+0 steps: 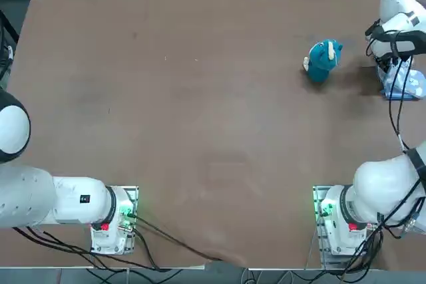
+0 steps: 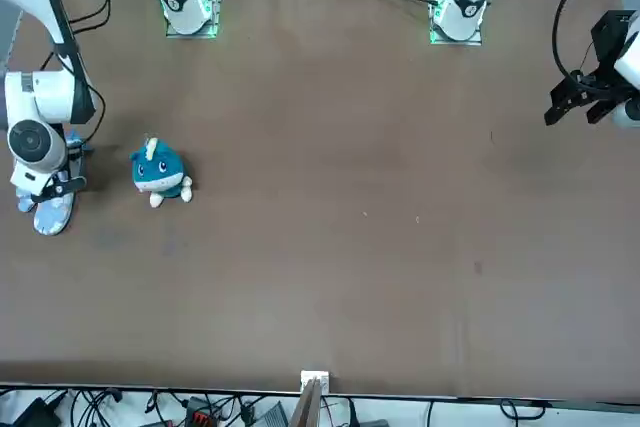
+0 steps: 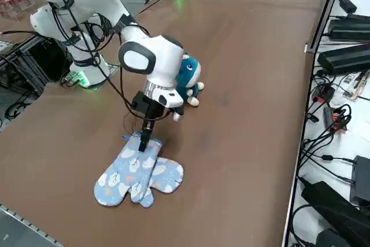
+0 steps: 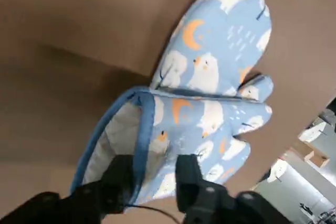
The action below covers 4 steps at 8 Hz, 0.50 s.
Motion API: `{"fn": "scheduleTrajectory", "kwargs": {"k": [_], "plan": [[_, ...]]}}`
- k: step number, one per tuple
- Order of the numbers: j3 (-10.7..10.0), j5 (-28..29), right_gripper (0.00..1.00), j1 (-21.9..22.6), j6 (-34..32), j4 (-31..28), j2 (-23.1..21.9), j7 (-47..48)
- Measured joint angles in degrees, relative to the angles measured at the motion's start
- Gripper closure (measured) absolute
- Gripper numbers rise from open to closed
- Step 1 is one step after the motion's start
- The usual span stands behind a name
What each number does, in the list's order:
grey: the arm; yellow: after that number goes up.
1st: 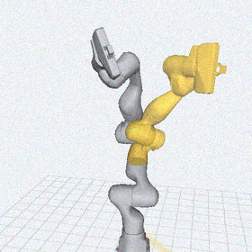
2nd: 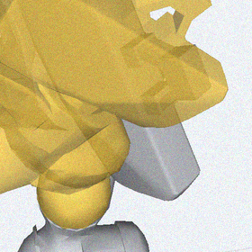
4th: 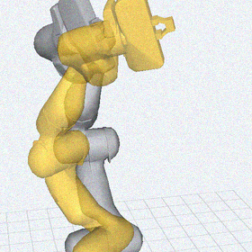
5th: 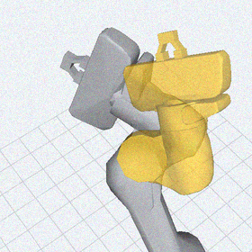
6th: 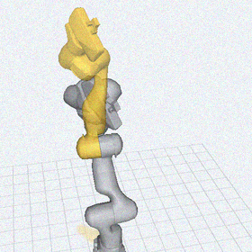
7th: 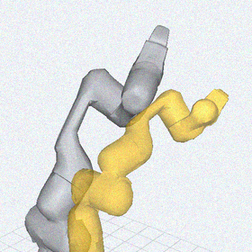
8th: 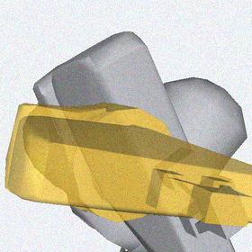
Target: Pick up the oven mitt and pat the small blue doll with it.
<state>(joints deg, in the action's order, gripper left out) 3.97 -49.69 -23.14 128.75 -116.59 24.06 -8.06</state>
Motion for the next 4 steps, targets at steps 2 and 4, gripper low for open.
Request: {"fn": "scheduleTrajectory", "kwargs": {"k": [2,4], "plan": [[3.04,2.83,0.09,0.11,0.9,1.01,0.04,1.98],[6.86,10.48,0.0,0.52,-2.42,5.88,-1.41,2.17]]}}
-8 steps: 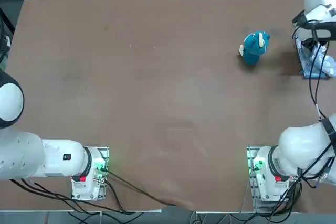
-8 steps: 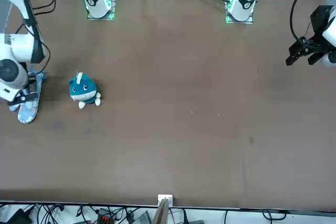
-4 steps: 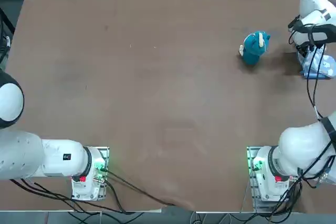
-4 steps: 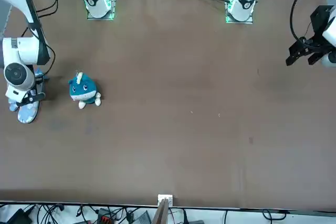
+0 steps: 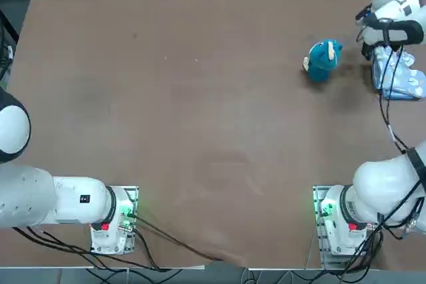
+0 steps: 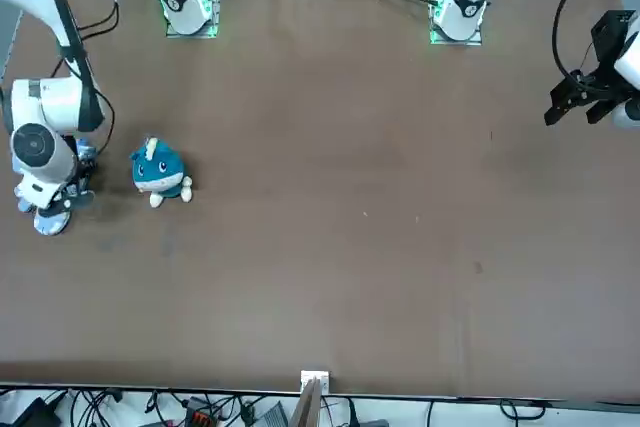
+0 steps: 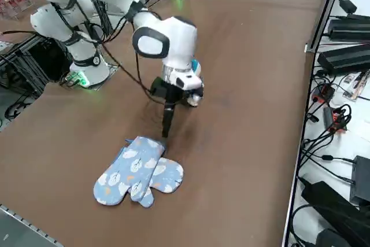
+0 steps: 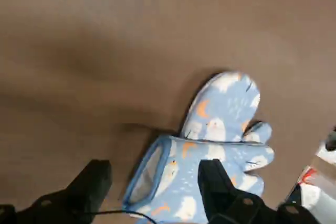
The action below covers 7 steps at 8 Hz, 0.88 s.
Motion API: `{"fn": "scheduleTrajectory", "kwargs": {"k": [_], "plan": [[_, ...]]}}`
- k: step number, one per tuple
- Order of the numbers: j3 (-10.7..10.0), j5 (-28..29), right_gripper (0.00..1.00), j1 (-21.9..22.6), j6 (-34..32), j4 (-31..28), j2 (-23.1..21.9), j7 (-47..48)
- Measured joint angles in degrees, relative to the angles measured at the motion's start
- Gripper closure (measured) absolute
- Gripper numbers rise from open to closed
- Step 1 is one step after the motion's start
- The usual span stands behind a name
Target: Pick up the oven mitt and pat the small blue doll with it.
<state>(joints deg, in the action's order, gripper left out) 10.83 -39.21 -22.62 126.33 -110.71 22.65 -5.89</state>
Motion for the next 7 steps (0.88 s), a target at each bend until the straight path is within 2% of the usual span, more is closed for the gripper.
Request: {"fn": "scheduleTrajectory", "kwargs": {"k": [2,4,6,7], "plan": [[2.88,8.28,0.0,0.08,-5.8,6.2,-3.07,0.04],[5.52,17.31,0.0,0.13,-15.75,14.5,-5.33,0.09],[7.41,23.45,0.0,0.14,-26.71,23.75,-6.0,0.54],[7.65,27.26,0.0,0.11,-30.69,27.33,-6.14,0.8]]}}
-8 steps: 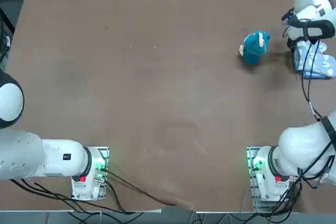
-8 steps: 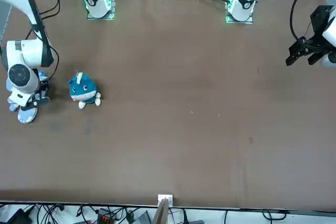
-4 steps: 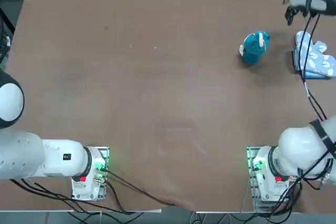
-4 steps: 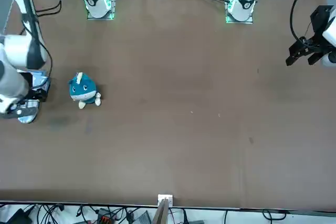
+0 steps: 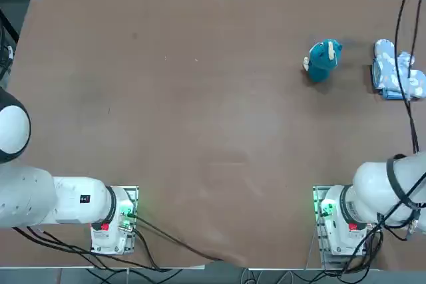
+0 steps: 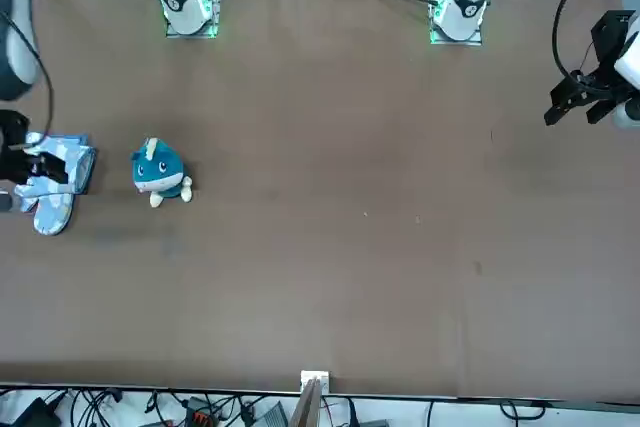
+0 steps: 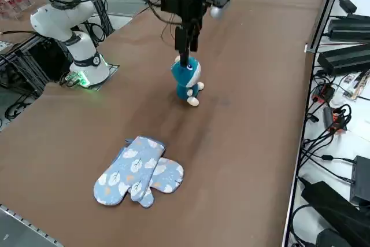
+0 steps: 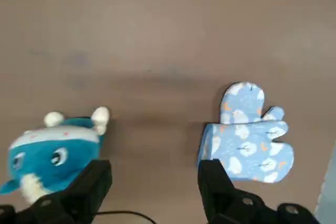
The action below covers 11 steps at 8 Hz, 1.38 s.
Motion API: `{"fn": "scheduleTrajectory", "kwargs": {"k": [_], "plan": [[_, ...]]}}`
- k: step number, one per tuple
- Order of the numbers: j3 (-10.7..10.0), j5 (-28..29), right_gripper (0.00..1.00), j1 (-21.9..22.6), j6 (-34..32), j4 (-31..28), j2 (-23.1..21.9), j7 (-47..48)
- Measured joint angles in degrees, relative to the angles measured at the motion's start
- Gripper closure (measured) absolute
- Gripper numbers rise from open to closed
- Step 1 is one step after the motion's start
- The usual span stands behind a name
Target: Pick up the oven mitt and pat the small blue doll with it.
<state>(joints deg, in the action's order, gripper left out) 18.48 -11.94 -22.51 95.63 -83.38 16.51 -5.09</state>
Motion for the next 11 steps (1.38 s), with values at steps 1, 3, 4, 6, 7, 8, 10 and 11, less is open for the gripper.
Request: {"fn": "scheduleTrajectory", "kwargs": {"k": [1,3,4,6,7,8,10,11], "plan": [[-0.01,3.73,0.0,-0.19,-2.44,2.7,-0.58,0.01],[0.08,7.03,0.0,-0.02,-3.81,4.74,-3.33,0.72],[-0.9,7.45,0.0,1.72,-5.57,4.77,-5.05,2.37],[-9.37,10.26,0.0,10.97,-9.66,4.59,-8.18,4.96],[-14.2,11.96,0.0,15.3,-10.21,3.89,-9.87,5.12],[-17.86,12.61,0.0,18.43,-10.45,2.74,-11.52,5.12],[-22.22,12.8,0.0,22.65,-11.22,0.9,-13.64,5.12],[-22.67,12.8,0.0,23.29,-11.82,0.55,-13.96,5.12]]}}
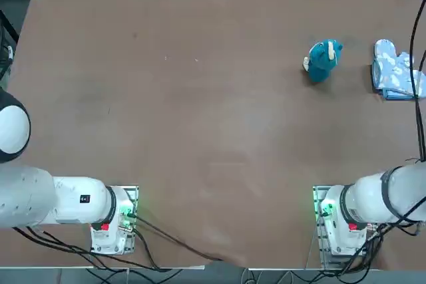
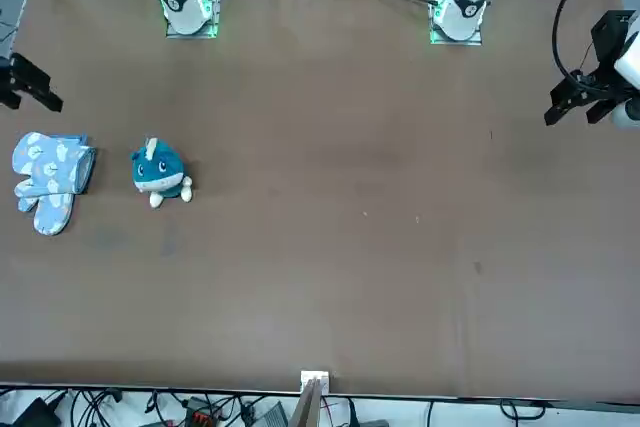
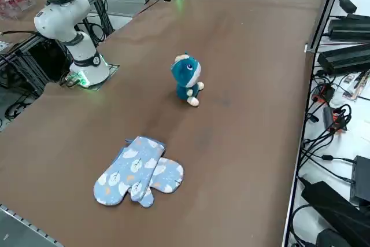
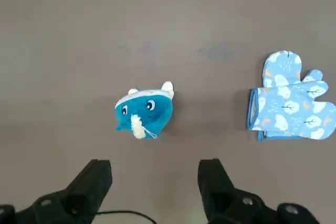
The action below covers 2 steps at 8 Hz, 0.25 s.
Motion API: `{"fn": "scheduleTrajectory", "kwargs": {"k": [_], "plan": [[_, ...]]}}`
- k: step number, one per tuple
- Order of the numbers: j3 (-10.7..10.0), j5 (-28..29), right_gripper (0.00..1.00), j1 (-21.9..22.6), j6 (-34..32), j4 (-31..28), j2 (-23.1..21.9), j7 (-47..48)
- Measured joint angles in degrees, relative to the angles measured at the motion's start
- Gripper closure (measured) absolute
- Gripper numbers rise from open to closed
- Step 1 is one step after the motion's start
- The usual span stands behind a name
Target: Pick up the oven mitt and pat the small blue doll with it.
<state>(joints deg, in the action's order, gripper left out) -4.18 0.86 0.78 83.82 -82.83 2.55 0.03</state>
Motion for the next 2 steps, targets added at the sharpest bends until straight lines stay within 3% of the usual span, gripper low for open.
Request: {"fn": "scheduleTrajectory", "kwargs": {"k": [2], "plan": [[-0.15,0.0,0.0,0.16,-0.5,-0.14,-0.03,0.0]]}}
